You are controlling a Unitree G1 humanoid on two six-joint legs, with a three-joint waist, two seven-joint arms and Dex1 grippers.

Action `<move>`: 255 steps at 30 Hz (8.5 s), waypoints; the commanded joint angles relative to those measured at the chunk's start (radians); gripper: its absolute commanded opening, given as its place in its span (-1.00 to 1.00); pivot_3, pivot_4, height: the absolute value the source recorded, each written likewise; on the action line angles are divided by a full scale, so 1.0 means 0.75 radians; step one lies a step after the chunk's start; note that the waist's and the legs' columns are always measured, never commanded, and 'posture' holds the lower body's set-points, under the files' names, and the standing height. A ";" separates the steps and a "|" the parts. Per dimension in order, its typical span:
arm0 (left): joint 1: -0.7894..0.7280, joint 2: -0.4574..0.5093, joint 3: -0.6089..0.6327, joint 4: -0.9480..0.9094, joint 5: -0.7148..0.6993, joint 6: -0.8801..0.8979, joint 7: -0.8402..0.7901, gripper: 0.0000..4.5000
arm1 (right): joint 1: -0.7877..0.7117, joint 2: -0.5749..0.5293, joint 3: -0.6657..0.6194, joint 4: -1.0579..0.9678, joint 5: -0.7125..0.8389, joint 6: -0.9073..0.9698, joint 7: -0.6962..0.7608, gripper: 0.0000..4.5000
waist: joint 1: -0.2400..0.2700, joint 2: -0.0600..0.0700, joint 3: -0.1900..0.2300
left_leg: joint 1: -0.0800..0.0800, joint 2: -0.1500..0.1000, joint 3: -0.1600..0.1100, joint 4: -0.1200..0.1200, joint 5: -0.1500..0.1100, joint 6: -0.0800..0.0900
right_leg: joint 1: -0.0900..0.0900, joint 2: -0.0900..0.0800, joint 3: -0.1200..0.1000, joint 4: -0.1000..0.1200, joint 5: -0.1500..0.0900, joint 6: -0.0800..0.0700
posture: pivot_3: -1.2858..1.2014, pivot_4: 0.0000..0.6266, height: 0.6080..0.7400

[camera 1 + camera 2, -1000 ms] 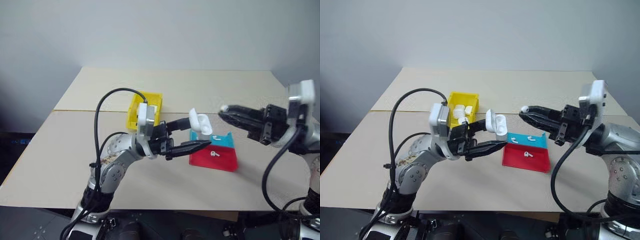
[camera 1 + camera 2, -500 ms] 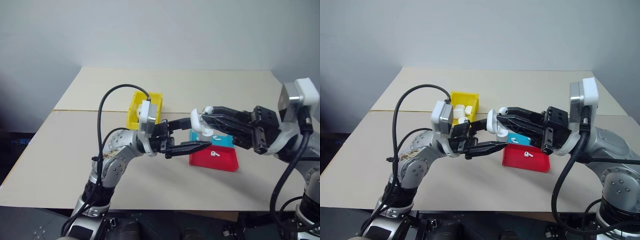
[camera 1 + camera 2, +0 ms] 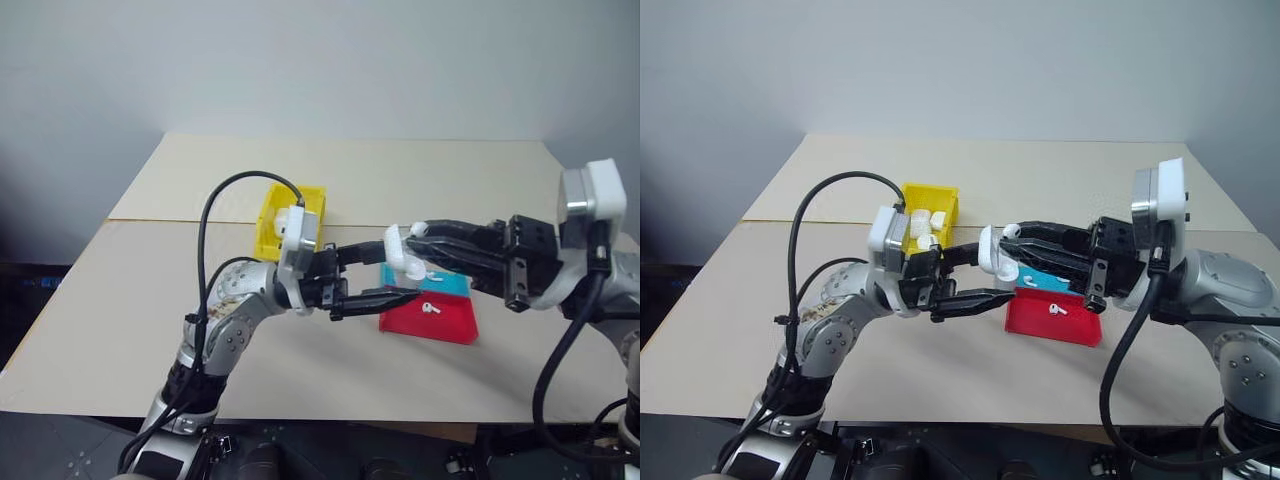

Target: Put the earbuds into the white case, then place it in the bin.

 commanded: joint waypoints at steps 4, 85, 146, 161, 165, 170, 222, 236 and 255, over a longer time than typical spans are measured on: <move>-0.024 -0.016 0.037 -0.041 -0.023 -0.026 0.007 0.22 | -0.016 -0.032 0.053 -0.007 -0.003 -0.032 0.028 0.44 | -0.001 0.000 0.000 | 0.000 0.000 0.000 0.000 0.000 0.000 | 0.000 0.000 0.000 0.000 0.000 0.000 | 0.03 -0.52 1.00; 0.159 0.048 0.116 -0.271 -0.070 -0.016 0.200 0.22 | -1.194 0.326 1.100 2.492 -2.016 -1.351 0.456 -0.54 | -0.028 0.003 0.002 | -0.003 0.001 0.006 -0.003 0.003 -0.006 | -0.011 0.000 0.004 0.004 0.000 0.000 | 0.03 -0.52 1.00; 0.169 0.069 0.121 -0.279 -0.086 0.007 0.247 0.22 | -1.213 0.542 1.038 2.388 -1.976 -0.764 0.563 -0.73 | -0.027 0.004 0.003 | -0.004 0.002 0.007 -0.003 0.003 -0.005 | -0.013 0.000 0.004 0.006 0.000 0.000 | 0.03 -0.52 1.00; 0.202 0.100 0.027 -0.100 0.087 -0.174 0.012 0.22 | -0.871 0.254 0.578 1.478 -1.508 -0.201 0.667 -0.73 | -0.012 0.004 0.003 | -0.005 0.002 0.008 -0.004 0.003 -0.005 | -0.013 0.000 0.004 0.004 0.000 0.000 | 0.03 -0.52 1.00; 0.234 0.105 -0.011 -0.091 0.105 -0.206 -0.055 0.22 | -0.637 0.190 0.294 0.975 -1.221 0.062 0.652 -0.73 | -0.006 0.005 0.003 | -0.006 0.002 0.009 -0.005 0.003 -0.005 | -0.015 0.000 0.005 0.003 0.000 0.000 | 0.03 -0.52 1.00; 0.259 0.072 -0.049 -0.039 0.161 -0.254 -0.062 0.22 | -0.374 0.217 -0.103 0.474 -0.776 0.332 0.586 -0.73 | 0.002 0.005 0.003 | -0.007 0.002 0.007 -0.005 0.002 -0.004 | -0.015 0.000 0.005 0.003 0.000 0.000 | 0.03 -0.52 1.00; 0.107 0.009 -0.028 0.007 0.084 -0.155 -0.099 0.22 | 0.443 0.345 0.078 -0.180 0.007 -0.272 0.017 -0.73 | 0.001 0.004 0.002 | -0.005 0.001 0.002 -0.003 0.002 -0.003 | -0.010 0.001 0.003 0.003 0.000 0.000 | 0.03 -0.52 1.00; 0.112 0.017 -0.020 0.008 0.095 -0.165 -0.093 0.22 | 0.460 0.213 0.049 -0.156 0.085 -0.273 0.018 0.43 | 0.003 0.004 0.002 | -0.005 0.001 0.002 -0.003 0.002 -0.002 | -0.010 0.001 0.003 0.003 0.000 0.000 | 0.03 -0.52 1.00; 0.030 -0.034 -0.036 0.314 0.281 -0.306 -0.110 0.22 | -0.628 -0.180 0.504 0.199 0.048 0.250 -0.097 -0.99 | -0.023 0.007 0.002 | -0.004 0.002 0.003 -0.002 0.001 0.001 | -0.012 0.001 0.004 0.004 0.000 0.000 | 0.03 -0.52 1.00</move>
